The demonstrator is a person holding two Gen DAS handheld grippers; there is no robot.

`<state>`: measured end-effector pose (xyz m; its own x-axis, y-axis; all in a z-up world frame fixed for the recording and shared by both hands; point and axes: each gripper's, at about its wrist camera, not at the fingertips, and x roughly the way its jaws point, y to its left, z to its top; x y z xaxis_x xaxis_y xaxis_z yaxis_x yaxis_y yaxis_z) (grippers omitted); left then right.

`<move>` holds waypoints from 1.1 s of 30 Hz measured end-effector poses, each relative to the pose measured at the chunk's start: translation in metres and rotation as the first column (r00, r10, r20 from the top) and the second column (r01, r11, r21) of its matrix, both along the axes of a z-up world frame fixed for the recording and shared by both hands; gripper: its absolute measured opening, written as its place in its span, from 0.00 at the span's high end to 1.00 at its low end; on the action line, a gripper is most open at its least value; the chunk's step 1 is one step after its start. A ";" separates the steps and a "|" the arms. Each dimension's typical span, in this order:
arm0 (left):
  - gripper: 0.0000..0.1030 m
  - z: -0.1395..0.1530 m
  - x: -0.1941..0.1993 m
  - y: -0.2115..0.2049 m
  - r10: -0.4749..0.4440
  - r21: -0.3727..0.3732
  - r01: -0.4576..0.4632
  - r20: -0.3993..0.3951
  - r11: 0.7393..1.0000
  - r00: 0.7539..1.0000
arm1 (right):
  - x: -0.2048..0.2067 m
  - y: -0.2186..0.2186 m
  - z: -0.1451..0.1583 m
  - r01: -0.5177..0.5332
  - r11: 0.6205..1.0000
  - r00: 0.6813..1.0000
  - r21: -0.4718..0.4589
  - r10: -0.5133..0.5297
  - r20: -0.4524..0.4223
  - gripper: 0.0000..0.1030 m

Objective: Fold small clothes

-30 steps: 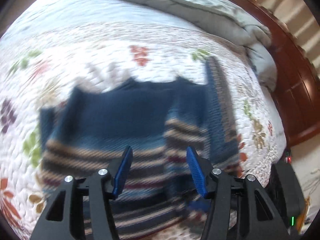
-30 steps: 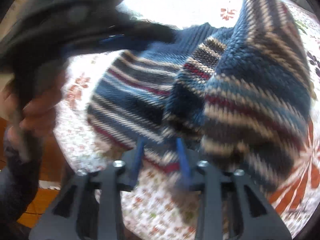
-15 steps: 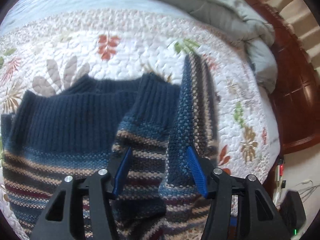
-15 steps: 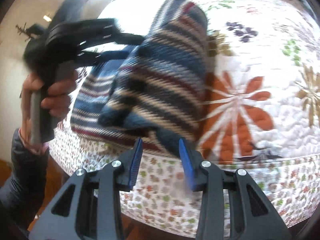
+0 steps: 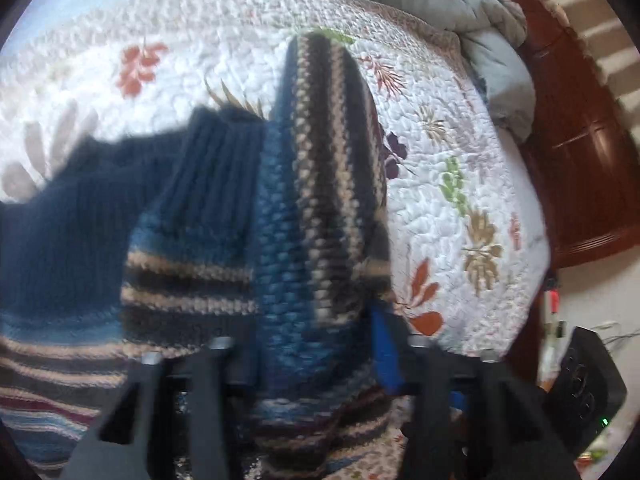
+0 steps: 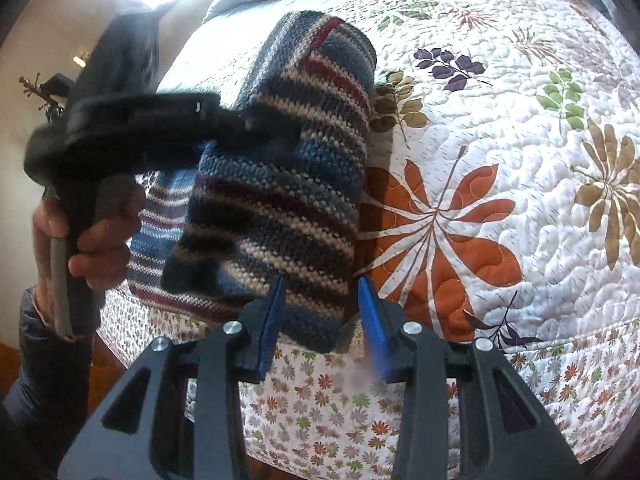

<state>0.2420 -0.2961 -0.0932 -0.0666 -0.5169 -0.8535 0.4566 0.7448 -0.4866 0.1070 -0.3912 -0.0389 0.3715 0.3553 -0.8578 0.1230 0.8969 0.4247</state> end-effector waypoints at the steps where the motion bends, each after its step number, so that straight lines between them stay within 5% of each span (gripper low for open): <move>1: 0.77 0.000 0.000 0.007 0.013 -0.028 -0.013 -0.012 1.000 1.000 | 0.000 -0.001 0.000 0.002 1.000 1.000 0.002 -0.002 0.003 0.62; 10: 0.82 0.022 -0.002 0.109 0.183 -0.121 -0.183 -0.014 0.976 0.983 | 0.016 0.023 0.019 -0.089 0.995 0.992 0.047 0.085 0.092 0.60; 18: 0.80 -0.016 0.004 0.143 0.226 -0.158 -0.240 -0.102 0.958 0.969 | 0.058 0.087 -0.017 -0.212 0.975 0.977 -0.065 0.211 -0.027 0.60; 21: 0.63 -0.009 0.000 0.148 0.219 -0.151 -0.229 -0.077 0.962 0.973 | 0.063 0.088 -0.029 -0.206 0.975 0.978 -0.082 0.202 -0.053 0.58; 23: 0.43 0.002 -0.004 0.159 0.254 -0.099 -0.252 0.006 0.963 0.967 | 0.064 0.086 -0.030 -0.201 0.977 0.979 -0.078 0.197 -0.052 0.58; 25: 0.35 0.007 -0.007 0.165 0.254 -0.077 -0.249 0.055 0.965 0.966 | 0.065 0.085 -0.030 -0.202 0.976 0.979 -0.076 0.198 -0.052 0.58; 33: 0.29 -0.015 -0.007 0.154 0.195 -0.115 -0.200 -0.057 0.973 0.979 | 0.060 0.099 -0.026 -0.209 0.972 0.978 -0.107 0.205 -0.050 0.56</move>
